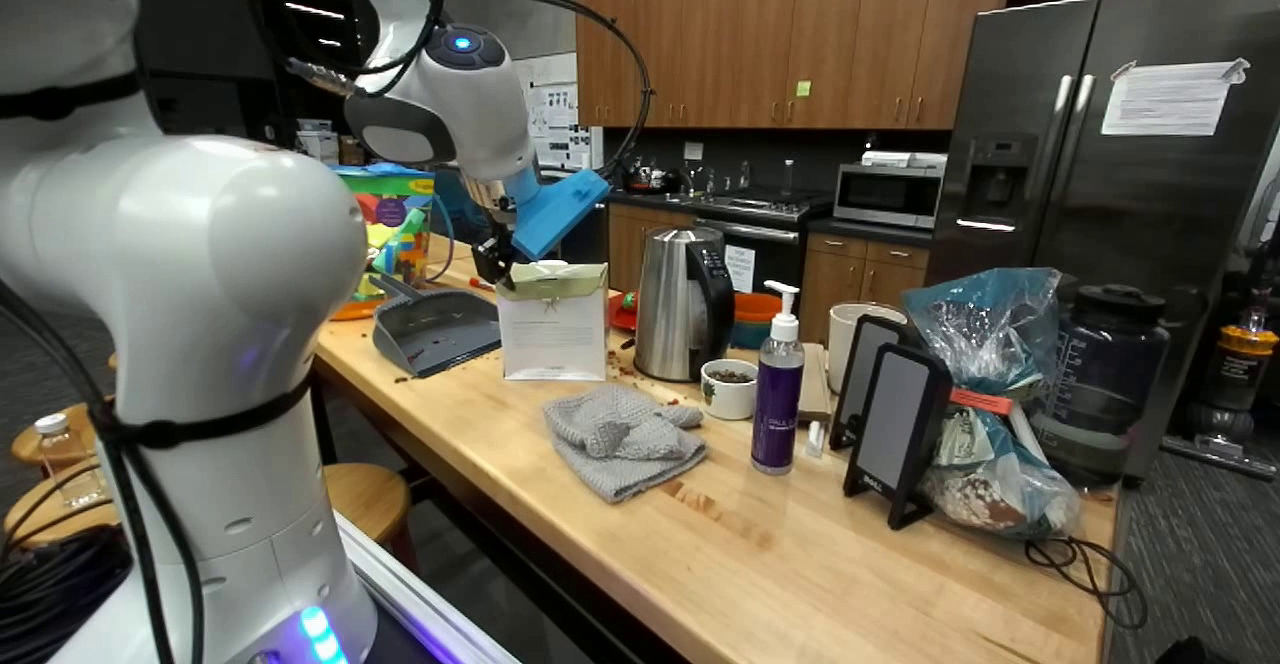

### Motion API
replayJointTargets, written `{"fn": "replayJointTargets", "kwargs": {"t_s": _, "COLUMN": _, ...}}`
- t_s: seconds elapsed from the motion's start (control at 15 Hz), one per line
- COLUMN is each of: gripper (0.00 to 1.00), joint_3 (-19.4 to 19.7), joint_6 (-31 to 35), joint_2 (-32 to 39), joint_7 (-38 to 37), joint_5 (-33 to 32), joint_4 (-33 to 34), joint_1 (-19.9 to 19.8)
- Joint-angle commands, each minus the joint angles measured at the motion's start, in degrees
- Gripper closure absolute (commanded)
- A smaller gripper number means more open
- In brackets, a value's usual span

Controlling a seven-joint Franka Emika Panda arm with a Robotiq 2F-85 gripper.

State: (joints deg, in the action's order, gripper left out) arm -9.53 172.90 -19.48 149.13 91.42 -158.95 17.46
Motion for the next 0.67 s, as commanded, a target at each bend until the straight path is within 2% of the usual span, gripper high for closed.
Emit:
{"fn": "replayJointTargets", "kwargs": {"t_s": 0.0, "gripper": 0.00, "joint_3": -0.5, "joint_6": 1.2, "joint_2": -0.6, "joint_7": 0.0, "joint_5": 0.0, "joint_4": 0.0, "joint_1": 0.1}}
{"fn": "replayJointTargets", "kwargs": {"t_s": 0.4, "gripper": 0.00, "joint_3": 0.0, "joint_6": 0.0, "joint_2": 3.0, "joint_7": 0.0, "joint_5": -1.1, "joint_4": 0.0, "joint_1": -0.2}}
{"fn": "replayJointTargets", "kwargs": {"t_s": 0.47, "gripper": 0.00, "joint_3": -0.1, "joint_6": 0.0, "joint_2": 1.2, "joint_7": 0.0, "joint_5": -0.2, "joint_4": -0.1, "joint_1": 0.0}}
{"fn": "replayJointTargets", "kwargs": {"t_s": 0.6, "gripper": 0.00, "joint_3": -0.1, "joint_6": -0.1, "joint_2": 2.6, "joint_7": 0.0, "joint_5": -0.3, "joint_4": -0.1, "joint_1": 0.0}}
